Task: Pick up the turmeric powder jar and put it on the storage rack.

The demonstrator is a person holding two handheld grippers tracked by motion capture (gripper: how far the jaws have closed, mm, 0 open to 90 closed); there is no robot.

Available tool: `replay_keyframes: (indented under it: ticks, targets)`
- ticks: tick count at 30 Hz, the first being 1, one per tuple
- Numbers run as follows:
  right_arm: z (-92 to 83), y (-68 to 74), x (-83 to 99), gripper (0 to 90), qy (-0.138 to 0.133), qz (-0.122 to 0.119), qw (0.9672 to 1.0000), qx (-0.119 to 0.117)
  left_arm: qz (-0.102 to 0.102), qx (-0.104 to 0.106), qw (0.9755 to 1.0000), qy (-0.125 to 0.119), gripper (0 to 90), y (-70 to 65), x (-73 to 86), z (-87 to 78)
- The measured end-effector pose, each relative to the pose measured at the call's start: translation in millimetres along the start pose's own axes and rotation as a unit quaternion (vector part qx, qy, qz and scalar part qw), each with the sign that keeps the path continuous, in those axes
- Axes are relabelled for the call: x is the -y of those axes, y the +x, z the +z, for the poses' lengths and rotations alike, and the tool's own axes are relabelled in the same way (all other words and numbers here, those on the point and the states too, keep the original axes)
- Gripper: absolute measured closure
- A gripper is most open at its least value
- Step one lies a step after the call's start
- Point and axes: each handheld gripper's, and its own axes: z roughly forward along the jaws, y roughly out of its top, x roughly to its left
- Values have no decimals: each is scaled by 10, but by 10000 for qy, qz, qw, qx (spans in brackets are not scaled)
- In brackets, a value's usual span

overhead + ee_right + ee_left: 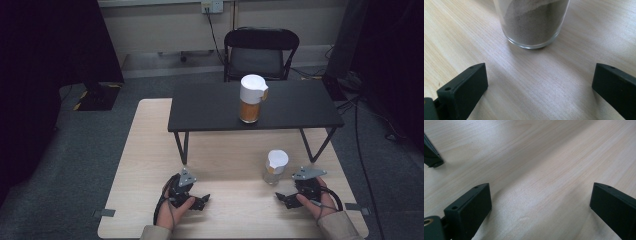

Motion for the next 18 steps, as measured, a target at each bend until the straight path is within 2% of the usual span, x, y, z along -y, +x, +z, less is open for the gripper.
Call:
replay_keyframes:
  ticks: [5,18]
  targets:
    - [0,0,0,0,0,0,10000,0,171,-58,9998,113,4,-44,-31,10]
    - [0,-1,-1,0,2,-1,10000,-2,172,-53,9998,111,0,-42,-29,10]
